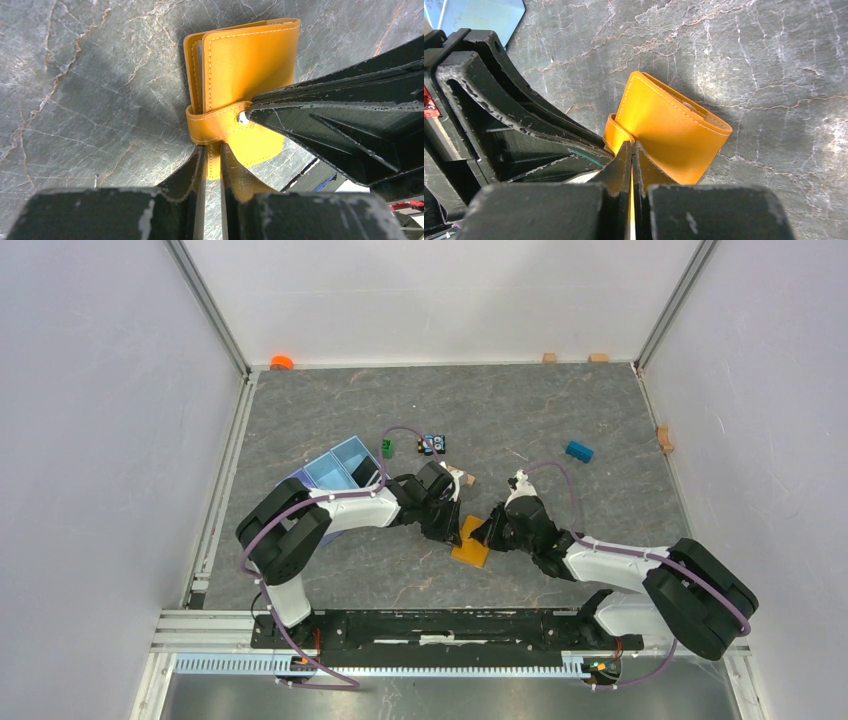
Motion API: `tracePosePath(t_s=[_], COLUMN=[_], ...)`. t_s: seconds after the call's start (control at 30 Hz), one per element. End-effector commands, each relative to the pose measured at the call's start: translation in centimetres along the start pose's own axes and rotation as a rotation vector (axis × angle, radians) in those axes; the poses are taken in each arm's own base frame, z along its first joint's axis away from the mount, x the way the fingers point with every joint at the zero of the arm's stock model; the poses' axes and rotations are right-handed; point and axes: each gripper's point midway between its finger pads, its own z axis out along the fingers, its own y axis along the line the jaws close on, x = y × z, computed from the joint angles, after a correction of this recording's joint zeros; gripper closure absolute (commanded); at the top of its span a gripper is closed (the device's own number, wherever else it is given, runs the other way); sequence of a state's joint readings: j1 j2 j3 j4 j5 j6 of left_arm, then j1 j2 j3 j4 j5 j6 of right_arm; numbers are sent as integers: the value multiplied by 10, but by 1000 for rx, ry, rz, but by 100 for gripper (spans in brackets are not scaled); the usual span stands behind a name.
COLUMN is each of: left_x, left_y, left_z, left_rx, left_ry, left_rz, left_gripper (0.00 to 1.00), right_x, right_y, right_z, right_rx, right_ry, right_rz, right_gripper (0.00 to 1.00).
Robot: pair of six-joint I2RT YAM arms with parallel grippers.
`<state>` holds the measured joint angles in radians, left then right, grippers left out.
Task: Put the credit cards into the card holder
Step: Close the card holder at the center of the board.
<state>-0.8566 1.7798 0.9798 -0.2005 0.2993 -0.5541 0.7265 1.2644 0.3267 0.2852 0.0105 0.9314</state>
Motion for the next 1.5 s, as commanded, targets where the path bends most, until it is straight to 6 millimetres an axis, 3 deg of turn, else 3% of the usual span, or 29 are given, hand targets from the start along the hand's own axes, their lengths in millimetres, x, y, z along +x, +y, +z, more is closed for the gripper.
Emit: tracePosePath(t_s=[0.0,0.53,1.2,1.47], left_x=[34,35,34,15], left_y=[44,45,49,33], left_z=[14,15,17,5], left_rx=[-165,-172,-190,-143], left_ry=[102,108,110,31], left_rz=[-29,-30,-33,-16], left_gripper=[96,96,96,93], right_x=[23,37,44,44], right_y=[-52,-63,-72,-71], right_z=[-4,-9,-17,-17], right_rx=[183,207,323,352], right_ry=[47,74,61,44], right_rz=[-32,-54,-229,-278], right_gripper=[100,100,100,100])
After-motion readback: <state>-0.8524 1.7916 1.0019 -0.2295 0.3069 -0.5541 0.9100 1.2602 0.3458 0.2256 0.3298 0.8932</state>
